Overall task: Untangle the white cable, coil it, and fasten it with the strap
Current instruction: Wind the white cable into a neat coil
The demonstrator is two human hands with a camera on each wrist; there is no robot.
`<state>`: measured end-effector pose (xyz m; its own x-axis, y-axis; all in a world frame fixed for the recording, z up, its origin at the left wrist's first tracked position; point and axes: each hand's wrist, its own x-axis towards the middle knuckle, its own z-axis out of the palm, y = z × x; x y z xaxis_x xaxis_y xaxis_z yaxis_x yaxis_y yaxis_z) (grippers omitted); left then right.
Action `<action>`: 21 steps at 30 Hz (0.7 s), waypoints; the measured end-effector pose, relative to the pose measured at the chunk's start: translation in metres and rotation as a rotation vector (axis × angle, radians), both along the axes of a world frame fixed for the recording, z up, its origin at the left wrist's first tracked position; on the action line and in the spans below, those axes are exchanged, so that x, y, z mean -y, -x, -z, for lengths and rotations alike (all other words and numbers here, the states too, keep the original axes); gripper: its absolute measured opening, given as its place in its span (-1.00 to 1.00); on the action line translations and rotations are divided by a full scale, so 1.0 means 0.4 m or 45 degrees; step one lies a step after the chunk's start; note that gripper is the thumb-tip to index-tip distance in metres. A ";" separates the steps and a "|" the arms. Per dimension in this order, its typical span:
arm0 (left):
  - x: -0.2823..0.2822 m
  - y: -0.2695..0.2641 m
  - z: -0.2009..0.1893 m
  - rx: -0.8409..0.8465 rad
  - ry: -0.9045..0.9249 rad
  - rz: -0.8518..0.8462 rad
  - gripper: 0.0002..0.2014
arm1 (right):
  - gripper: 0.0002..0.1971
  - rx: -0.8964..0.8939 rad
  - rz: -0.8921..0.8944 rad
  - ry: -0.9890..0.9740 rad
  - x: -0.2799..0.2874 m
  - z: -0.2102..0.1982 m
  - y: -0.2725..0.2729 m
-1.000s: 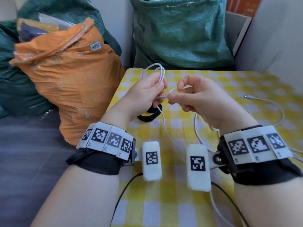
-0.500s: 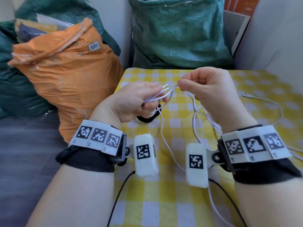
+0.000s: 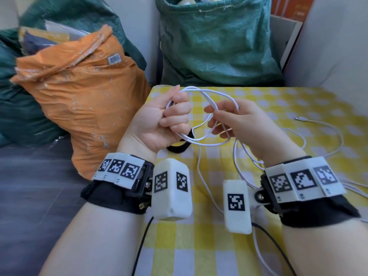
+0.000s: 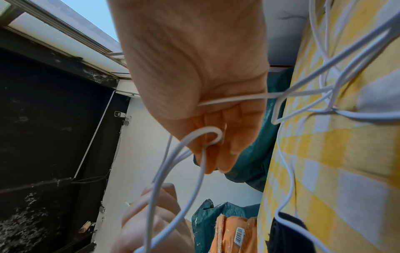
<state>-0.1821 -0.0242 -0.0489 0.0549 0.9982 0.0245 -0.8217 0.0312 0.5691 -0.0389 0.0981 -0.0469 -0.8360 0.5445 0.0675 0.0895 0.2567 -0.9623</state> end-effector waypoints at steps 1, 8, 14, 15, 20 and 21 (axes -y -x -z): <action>-0.001 0.004 0.004 0.019 0.012 -0.002 -0.63 | -0.81 0.040 0.010 -0.005 0.000 -0.002 -0.001; -0.002 0.004 0.004 -0.047 0.065 -0.142 -0.66 | -0.92 0.075 0.203 -0.073 -0.006 0.002 -0.005; 0.005 0.005 -0.001 -0.268 0.238 -0.306 -0.61 | -0.78 -0.143 0.296 -0.063 -0.017 -0.006 -0.012; 0.004 0.003 -0.001 -0.311 0.263 -0.303 -0.62 | -0.79 -0.187 0.315 -0.073 -0.017 -0.007 -0.011; -0.009 -0.020 0.006 -0.521 0.317 -0.172 -0.66 | -0.83 -0.318 0.323 -0.098 -0.008 -0.009 -0.007; -0.011 -0.023 0.007 -0.529 0.317 -0.142 -0.65 | -0.82 -0.350 0.322 -0.072 -0.007 -0.011 -0.008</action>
